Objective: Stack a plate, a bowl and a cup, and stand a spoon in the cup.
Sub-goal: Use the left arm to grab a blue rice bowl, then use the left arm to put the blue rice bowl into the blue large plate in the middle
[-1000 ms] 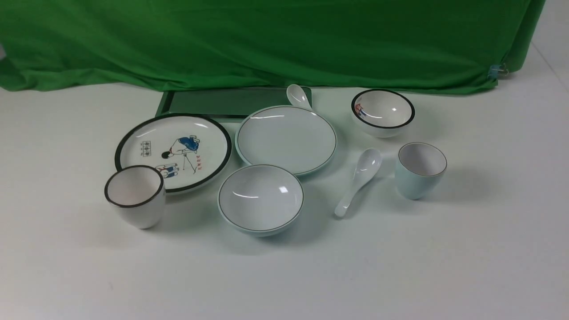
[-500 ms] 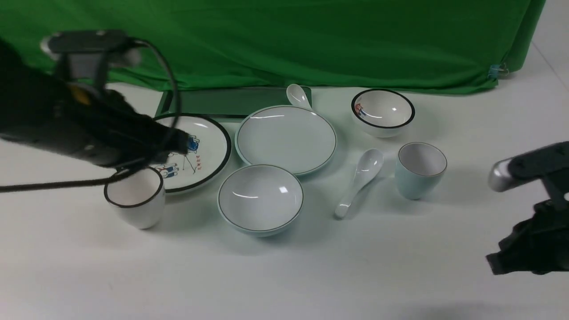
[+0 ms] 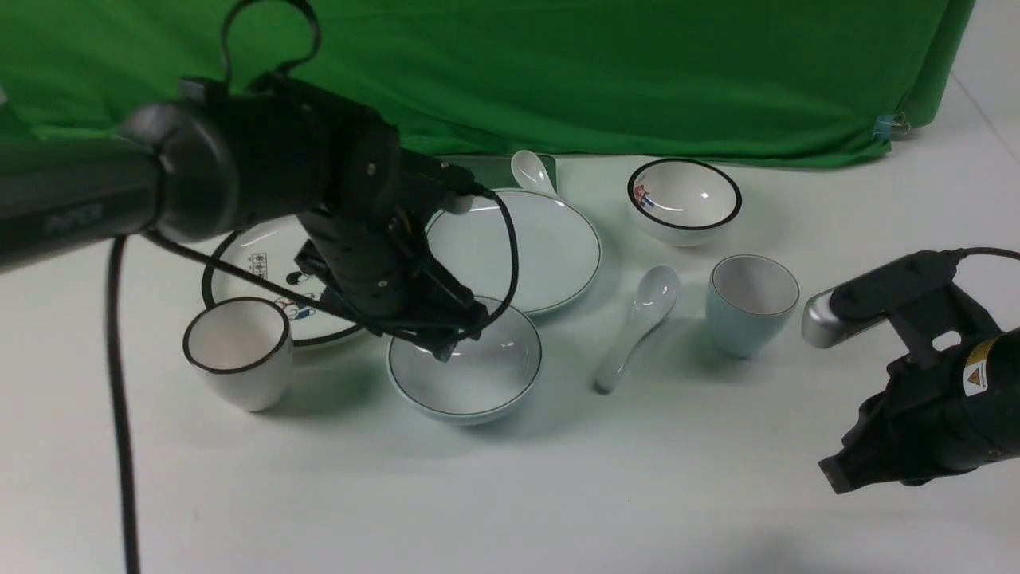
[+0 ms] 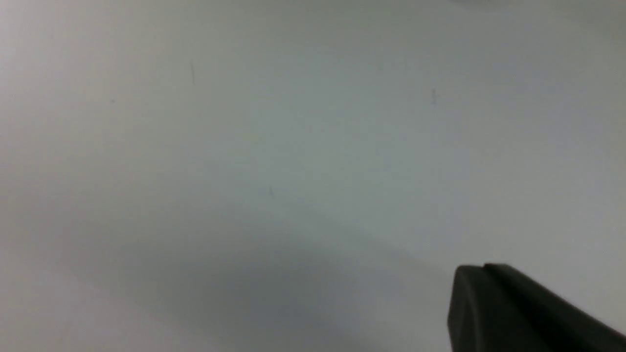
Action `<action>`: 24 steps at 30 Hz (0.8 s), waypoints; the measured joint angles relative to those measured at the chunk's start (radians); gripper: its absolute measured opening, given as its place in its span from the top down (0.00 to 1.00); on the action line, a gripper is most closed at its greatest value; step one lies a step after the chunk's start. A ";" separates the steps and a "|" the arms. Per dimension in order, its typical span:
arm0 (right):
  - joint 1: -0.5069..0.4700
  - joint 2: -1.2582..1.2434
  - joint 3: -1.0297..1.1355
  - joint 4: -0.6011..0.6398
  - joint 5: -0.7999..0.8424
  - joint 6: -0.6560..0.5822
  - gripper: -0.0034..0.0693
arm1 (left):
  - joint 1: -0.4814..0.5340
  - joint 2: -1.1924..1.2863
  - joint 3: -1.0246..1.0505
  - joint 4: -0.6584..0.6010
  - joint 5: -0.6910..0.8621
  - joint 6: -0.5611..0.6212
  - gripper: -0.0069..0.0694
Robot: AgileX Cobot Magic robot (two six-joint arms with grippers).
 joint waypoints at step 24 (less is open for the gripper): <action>0.000 0.000 0.000 0.000 -0.034 0.001 0.90 | 0.000 0.041 -0.323 0.000 -0.089 0.054 0.92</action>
